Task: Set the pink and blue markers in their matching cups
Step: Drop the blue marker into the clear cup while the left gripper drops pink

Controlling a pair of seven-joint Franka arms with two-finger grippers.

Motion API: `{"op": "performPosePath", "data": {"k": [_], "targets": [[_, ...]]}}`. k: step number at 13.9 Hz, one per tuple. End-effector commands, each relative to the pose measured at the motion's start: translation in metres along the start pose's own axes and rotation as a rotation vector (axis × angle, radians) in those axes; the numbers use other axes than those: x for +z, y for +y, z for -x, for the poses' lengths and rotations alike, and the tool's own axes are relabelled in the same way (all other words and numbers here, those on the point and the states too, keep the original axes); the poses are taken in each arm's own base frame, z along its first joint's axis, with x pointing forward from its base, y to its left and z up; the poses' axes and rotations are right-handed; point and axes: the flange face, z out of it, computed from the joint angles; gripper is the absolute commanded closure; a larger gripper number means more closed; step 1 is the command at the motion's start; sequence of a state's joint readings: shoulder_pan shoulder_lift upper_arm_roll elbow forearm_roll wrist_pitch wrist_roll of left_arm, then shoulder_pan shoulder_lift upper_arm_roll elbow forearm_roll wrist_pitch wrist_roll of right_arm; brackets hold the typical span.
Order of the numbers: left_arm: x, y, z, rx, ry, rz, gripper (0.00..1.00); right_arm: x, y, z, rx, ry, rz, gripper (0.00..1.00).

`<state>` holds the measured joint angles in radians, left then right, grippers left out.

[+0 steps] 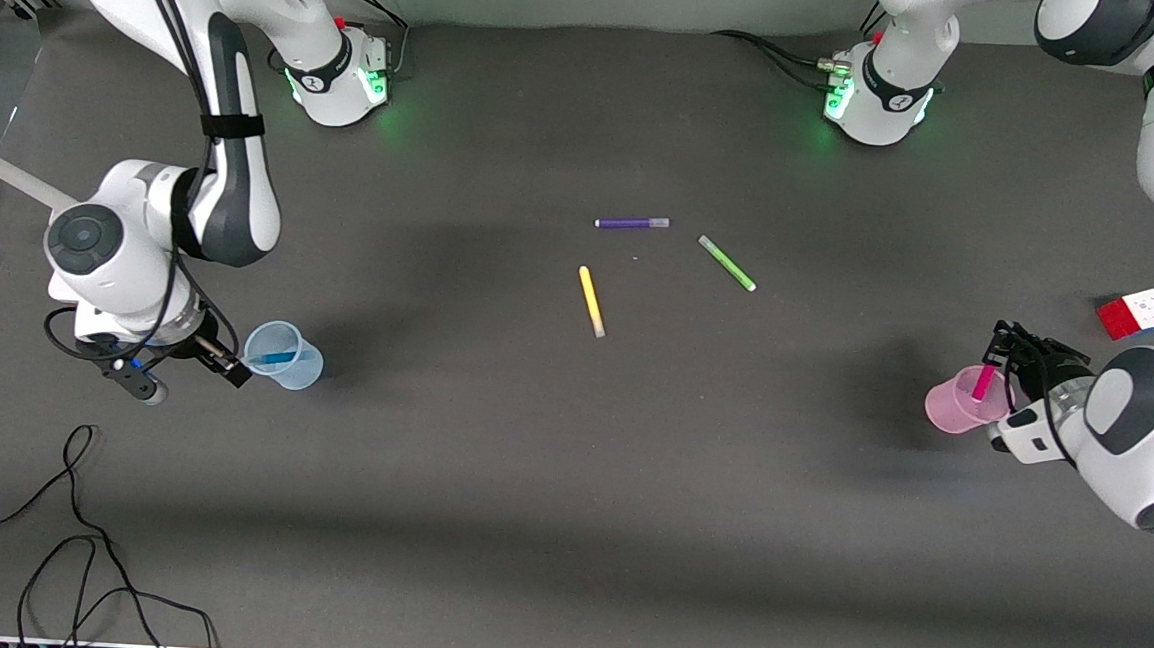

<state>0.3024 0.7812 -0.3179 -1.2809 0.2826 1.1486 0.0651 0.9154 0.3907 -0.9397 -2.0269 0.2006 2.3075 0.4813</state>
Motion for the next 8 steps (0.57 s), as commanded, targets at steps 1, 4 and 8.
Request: {"op": "performPosePath", "data": {"k": [1,4,8], "targets": [[0.002,0.001,-0.009,-0.009,-0.026,-0.023,1.0,-0.046,0.009,-0.013,-0.051,-0.065,0.0,0.0],[0.001,-0.004,-0.01,-0.017,-0.012,-0.022,0.1,-0.1,0.037,-0.028,-0.194,-0.171,-0.027,0.0],[-0.017,0.003,-0.002,-0.022,0.016,-0.037,0.0,-0.163,0.052,-0.035,-0.264,-0.253,-0.074,0.0]]}}
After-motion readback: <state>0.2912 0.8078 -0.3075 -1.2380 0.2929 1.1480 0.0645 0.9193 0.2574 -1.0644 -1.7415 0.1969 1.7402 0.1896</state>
